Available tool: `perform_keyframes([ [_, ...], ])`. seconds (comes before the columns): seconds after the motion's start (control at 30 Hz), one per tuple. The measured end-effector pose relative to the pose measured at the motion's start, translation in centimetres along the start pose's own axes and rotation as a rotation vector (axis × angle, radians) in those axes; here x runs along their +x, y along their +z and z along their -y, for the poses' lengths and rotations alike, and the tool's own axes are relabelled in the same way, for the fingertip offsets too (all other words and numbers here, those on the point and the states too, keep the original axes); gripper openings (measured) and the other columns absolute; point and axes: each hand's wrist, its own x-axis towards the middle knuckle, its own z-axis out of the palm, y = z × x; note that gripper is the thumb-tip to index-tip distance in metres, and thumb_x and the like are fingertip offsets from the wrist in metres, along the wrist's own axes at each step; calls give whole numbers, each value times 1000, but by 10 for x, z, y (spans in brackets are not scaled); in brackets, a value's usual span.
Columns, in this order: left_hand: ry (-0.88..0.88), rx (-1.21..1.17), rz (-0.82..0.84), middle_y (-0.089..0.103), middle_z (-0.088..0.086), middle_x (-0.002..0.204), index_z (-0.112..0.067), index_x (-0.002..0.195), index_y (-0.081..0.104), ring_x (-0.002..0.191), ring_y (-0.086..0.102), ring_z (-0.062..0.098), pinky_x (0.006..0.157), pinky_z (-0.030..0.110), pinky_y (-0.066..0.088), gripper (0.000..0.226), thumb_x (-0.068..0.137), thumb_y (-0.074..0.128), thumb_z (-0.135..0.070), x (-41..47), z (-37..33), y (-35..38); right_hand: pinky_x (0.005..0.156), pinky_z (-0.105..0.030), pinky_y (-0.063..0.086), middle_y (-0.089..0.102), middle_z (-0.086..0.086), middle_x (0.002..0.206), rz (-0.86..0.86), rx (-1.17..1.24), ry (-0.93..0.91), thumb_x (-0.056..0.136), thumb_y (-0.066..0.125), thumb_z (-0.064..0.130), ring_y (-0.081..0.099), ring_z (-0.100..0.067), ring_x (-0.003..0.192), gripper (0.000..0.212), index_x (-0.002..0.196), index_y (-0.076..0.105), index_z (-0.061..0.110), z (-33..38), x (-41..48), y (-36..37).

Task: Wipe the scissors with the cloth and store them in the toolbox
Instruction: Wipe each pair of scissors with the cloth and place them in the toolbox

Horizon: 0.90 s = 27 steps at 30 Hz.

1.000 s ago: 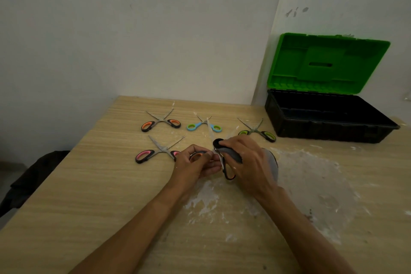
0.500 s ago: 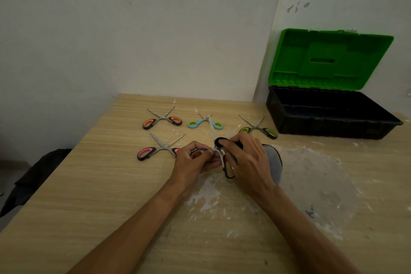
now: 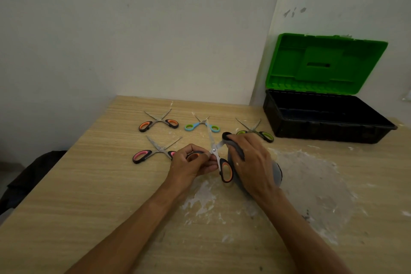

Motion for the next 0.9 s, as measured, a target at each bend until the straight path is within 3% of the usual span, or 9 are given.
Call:
perform_keyframes([
  [0.2,3,48,-30,77,20,84,4,95,67,79,77,30,72,32,62,5,95,66,-1,1,2,-2,67,-40,50,63,-14,102,66,-214,-77,86,72,10,61,-30,86,24,110,69,7,-3,-6,10],
  [0.27,-3,29,-30,77,21,85,3,95,67,80,77,30,72,32,63,6,94,67,-2,1,3,-2,71,-41,50,61,-15,108,-10,-230,-31,90,65,15,59,-30,91,19,107,70,8,-5,-5,7],
  [0.4,-12,-17,-37,77,21,86,3,94,68,80,77,29,73,33,63,6,94,67,-3,1,3,-1,72,-36,48,63,-14,99,-169,-114,-39,93,51,19,56,-26,87,28,110,67,3,-4,-1,0],
  [0.57,-9,-7,-31,77,20,87,9,102,65,84,77,30,75,33,63,14,95,66,-3,0,3,-1,66,-32,49,63,-13,100,-100,-103,-129,82,70,0,56,-26,90,25,107,70,4,6,-5,8],
  [0.67,2,1,-21,77,19,86,9,102,65,83,77,29,73,30,62,14,95,65,-3,0,1,0,67,-31,50,62,-11,102,31,-163,-205,72,81,6,53,-25,94,38,109,72,8,6,-7,11],
  [0.77,11,4,-11,78,19,86,9,101,64,82,78,28,72,30,62,13,95,65,-3,1,-1,-1,69,-29,47,62,-9,104,82,-190,-204,73,80,11,48,-22,98,39,111,72,11,6,-6,11],
  [0.9,2,-1,-25,77,21,84,6,97,66,81,77,30,72,32,63,7,94,66,0,1,-1,-1,70,-30,44,60,-10,103,68,-225,-156,73,76,0,48,-23,96,37,109,71,10,-5,-3,8],
])
